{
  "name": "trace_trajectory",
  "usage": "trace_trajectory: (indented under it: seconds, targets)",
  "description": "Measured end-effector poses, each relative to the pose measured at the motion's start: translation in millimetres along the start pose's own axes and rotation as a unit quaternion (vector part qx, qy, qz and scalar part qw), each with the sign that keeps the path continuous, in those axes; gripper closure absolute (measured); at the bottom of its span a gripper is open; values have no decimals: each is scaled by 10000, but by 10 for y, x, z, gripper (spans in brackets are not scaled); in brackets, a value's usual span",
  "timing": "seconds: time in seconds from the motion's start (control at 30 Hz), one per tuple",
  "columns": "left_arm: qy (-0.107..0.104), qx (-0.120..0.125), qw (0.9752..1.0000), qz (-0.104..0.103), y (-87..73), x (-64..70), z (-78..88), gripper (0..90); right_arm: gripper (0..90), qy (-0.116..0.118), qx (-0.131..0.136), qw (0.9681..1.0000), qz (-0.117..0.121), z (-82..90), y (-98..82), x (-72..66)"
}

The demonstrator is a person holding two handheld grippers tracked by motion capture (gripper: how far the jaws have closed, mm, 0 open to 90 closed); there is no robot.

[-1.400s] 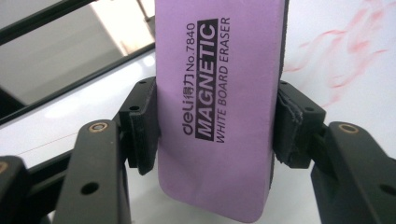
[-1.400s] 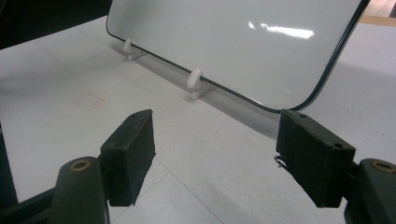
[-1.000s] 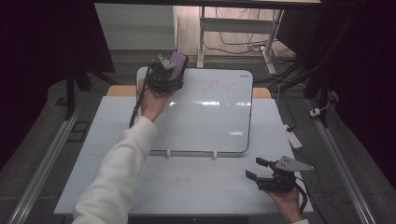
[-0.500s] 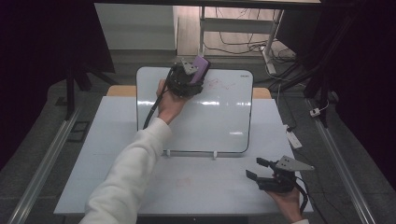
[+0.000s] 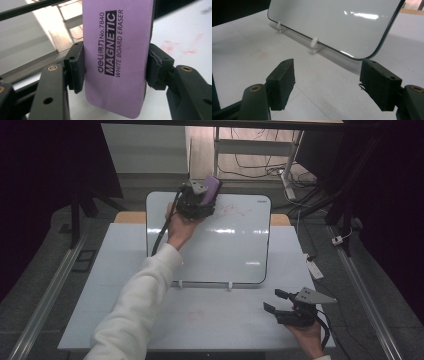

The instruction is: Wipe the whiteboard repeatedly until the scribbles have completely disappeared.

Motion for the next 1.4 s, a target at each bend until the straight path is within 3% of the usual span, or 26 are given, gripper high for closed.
trace_trajectory:
  seconds: [0.07,0.13,0.3,0.4,0.5,0.63,0.8,1.0,1.1,1.4]
  targets:
    - [-40,-64,9999,-114,-14,67,-2,409,274,12,3,10000,-25,-1,-3,6]
    - [3,-116,9998,-135,-53,46,31,409,274,18,-6,10000,-28,-5,-7,12]
    - [288,-180,9991,267,-234,-245,167,410,274,28,-10,10000,-20,-7,-7,3]
    - [308,-156,9989,324,-243,-275,183,410,274,19,-6,10000,10,-11,3,-12]
    - [195,-118,9995,213,-206,-132,95,410,274,8,-10,10000,34,-14,10,-23]
    - [-40,-78,10000,32,-103,160,-56,409,274,1,-2,10000,19,-7,6,-19]
    - [-284,-34,9996,-10,15,497,-227,409,274,6,13,10000,-1,4,2,-1]
    - [-486,-24,9988,-79,142,802,-373,409,274,17,35,10000,13,14,9,-3]
    - [-491,41,9985,-219,195,919,-433,409,274,9,68,10000,15,24,15,0]
    - [-610,182,9977,-227,397,1099,-577,409,274,15,77,10000,15,26,18,-2]
Point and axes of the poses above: each handheld gripper's, and its own axes: z roughly backward along the jaws, y roughly out of its top, x roughly to its right, the point moved 2 cm from there along -z, roughly forward along the jaws, and after that the axes turned 1 degree about x, right-handed, at the moved point
